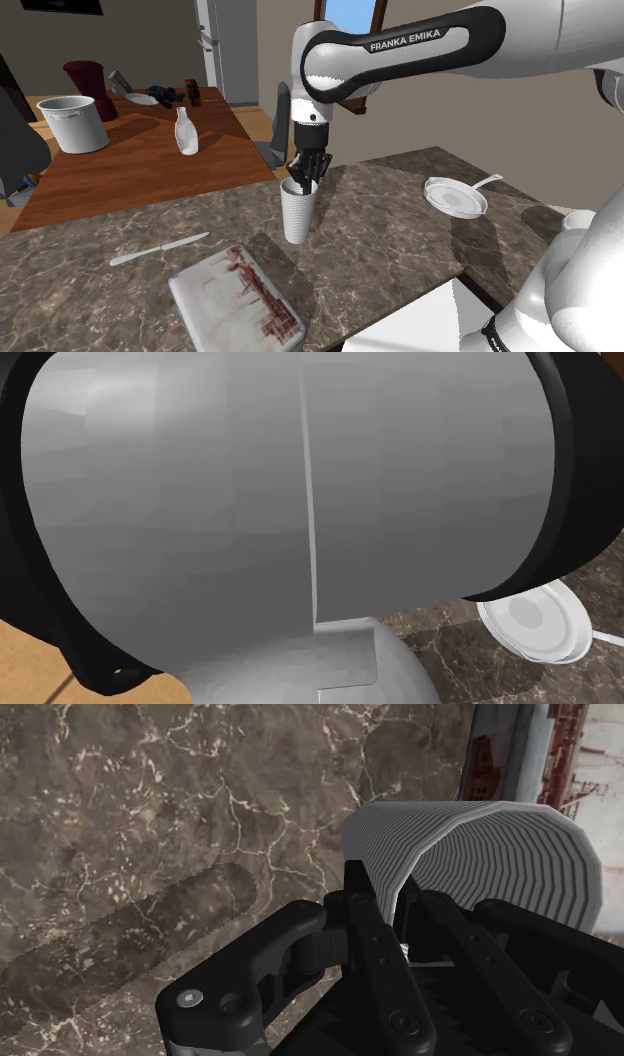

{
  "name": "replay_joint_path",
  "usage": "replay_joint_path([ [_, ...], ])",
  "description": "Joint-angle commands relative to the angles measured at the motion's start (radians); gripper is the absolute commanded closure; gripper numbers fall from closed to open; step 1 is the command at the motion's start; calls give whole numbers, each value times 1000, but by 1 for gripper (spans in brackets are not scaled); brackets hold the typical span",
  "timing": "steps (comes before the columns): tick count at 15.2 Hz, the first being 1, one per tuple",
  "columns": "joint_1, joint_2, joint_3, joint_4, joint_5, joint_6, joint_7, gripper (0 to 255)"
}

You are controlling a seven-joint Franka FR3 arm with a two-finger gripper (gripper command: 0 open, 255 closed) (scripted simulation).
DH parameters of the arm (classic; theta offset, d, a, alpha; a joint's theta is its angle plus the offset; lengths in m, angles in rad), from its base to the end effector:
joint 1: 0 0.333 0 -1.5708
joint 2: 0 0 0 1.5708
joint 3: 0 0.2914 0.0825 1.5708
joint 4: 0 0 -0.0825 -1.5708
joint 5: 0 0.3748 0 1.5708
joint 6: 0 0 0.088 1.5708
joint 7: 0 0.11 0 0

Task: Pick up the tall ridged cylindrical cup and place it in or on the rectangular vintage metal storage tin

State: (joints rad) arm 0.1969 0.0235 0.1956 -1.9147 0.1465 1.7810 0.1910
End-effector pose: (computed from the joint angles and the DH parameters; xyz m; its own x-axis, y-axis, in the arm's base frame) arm 0.4930 0.2176 0.4435 0.9691 0.1664 -0.1822 0.1484 -0.9830 -0.1082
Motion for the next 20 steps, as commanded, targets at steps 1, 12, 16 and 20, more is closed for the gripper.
replay_joint_path([
  [1,-1,-8,0,18,1,-26,2,255],
  [12,-3,-18,-2,153,0,-170,19,255],
  [16,20,-13,20,191,5,-197,69,255],
  [20,68,8,66,244,13,-214,166,255],
])
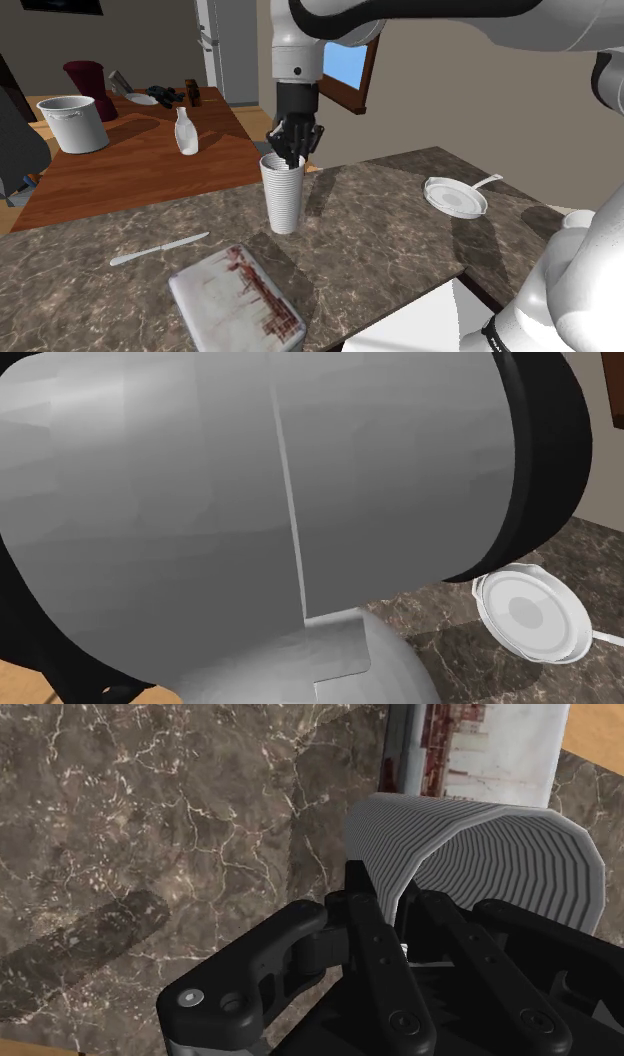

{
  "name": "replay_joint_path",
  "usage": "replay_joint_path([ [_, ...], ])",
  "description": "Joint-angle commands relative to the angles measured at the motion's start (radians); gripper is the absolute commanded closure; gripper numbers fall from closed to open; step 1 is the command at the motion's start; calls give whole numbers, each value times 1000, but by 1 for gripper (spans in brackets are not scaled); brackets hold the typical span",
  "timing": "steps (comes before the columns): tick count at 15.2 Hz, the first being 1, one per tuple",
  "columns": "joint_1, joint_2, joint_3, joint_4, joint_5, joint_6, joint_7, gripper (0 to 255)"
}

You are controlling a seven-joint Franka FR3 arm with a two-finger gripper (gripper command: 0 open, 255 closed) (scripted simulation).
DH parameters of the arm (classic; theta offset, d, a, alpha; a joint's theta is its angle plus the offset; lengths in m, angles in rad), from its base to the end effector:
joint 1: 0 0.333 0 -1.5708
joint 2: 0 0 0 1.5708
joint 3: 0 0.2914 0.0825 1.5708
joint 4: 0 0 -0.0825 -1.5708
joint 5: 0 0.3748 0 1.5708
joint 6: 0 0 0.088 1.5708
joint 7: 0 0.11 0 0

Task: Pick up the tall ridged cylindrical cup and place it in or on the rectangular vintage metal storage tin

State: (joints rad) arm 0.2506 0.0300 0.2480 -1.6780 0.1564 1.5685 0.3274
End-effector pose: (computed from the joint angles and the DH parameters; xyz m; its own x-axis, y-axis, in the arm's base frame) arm 0.4717 0.2746 0.5330 0.9688 0.1676 -0.1827 0.1495 -0.9828 -0.1086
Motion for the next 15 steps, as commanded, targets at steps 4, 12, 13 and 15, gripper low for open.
replay_joint_path([
  [4,64,41,59,81,2,-21,129,255],
  [12,166,152,131,249,-27,-54,307,255],
  [13,165,149,130,231,-26,-40,304,255],
  [15,163,143,130,197,-24,-12,298,255],
])
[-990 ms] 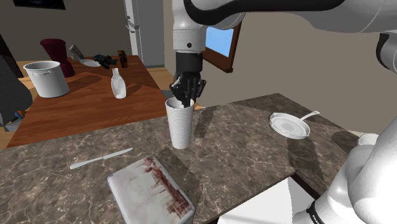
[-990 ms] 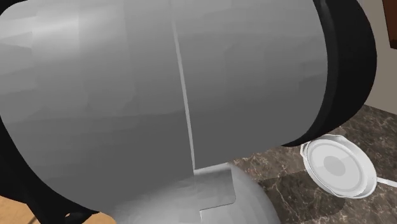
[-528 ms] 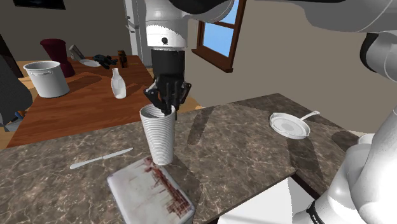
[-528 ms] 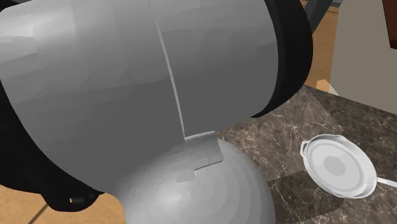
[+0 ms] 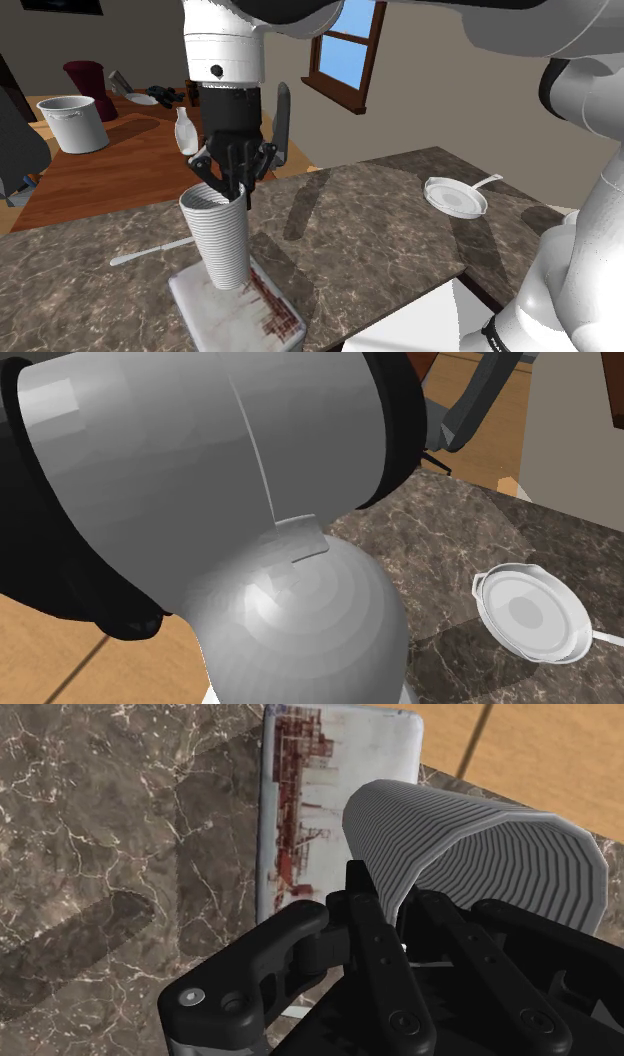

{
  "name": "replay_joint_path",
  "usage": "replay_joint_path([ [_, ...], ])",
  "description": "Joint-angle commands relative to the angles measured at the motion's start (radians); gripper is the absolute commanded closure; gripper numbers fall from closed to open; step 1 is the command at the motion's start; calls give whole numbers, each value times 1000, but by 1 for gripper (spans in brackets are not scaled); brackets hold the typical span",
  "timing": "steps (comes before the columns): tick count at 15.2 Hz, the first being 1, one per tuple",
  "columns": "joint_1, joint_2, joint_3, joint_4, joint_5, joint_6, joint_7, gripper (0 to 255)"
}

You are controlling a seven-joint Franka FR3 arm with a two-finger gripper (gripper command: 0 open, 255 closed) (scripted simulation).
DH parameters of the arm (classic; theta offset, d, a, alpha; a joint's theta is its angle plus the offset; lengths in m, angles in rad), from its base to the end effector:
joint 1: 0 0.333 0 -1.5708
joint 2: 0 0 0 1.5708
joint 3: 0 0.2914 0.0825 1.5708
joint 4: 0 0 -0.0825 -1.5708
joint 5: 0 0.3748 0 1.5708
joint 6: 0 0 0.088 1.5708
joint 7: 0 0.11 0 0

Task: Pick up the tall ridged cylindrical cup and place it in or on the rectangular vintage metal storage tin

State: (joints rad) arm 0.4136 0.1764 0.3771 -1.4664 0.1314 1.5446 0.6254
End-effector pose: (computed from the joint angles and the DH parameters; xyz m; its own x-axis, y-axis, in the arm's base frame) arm 0.4142 0.4151 0.5512 0.9688 0.1670 -0.1831 0.1491 -0.9829 -0.1078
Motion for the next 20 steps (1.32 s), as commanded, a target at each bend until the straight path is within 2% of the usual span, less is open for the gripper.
replay_joint_path([
  [1,0,-6,0,-32,2,26,-2,255],
  [20,-3,-8,-3,-274,7,264,-41,255],
])
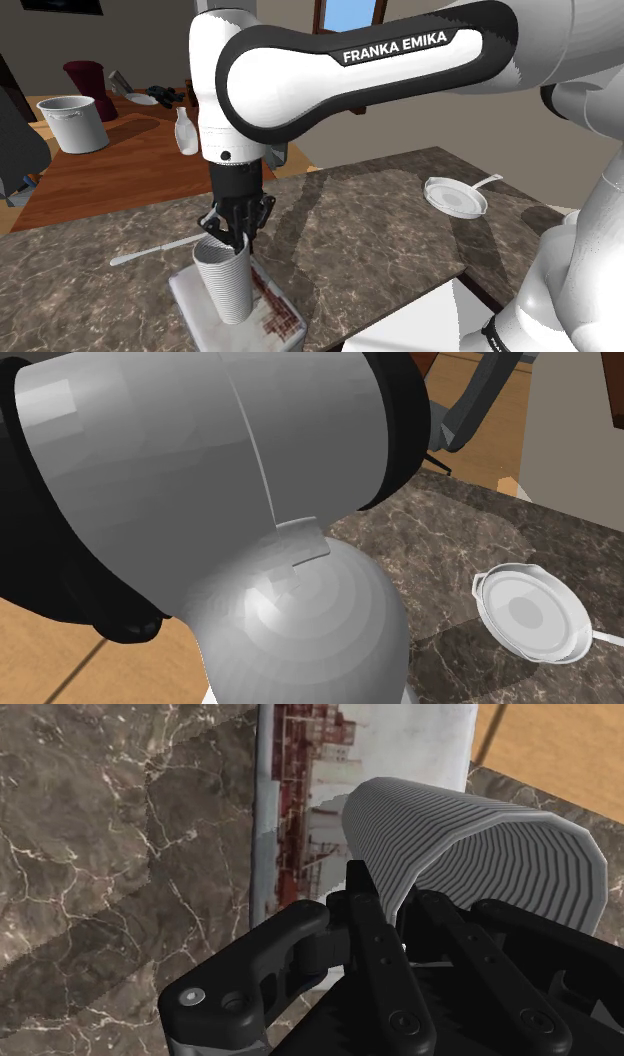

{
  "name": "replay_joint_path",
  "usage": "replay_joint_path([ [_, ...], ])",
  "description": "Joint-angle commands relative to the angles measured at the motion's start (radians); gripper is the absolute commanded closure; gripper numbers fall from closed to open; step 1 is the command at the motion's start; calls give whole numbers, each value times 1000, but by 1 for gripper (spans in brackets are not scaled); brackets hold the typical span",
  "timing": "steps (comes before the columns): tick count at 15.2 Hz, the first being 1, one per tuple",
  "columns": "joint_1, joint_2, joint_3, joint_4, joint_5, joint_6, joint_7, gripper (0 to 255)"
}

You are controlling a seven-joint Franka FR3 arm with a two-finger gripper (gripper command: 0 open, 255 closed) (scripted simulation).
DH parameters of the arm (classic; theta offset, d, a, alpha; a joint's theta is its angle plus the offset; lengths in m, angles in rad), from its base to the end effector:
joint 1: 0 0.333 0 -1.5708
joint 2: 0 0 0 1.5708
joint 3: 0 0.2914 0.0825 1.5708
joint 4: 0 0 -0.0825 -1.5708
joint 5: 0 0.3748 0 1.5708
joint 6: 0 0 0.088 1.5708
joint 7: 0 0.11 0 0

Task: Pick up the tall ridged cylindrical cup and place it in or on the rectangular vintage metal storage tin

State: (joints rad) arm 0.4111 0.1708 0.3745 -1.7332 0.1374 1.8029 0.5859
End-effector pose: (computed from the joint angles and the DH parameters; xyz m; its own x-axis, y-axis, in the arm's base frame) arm 0.4141 0.4166 0.4513 0.9689 0.1663 -0.1834 0.1483 -0.9830 -0.1079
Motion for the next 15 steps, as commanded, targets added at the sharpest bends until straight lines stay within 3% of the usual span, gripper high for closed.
replay_joint_path([
  [1,0,-2,0,-7,1,6,-1,255],
  [6,0,-2,0,-7,1,6,-1,255],
  [7,0,-2,0,-7,1,6,-1,0],
  [12,0,-2,0,-7,1,6,-1,0],
  [15,-6,1,-4,96,-3,-95,3,0],
])
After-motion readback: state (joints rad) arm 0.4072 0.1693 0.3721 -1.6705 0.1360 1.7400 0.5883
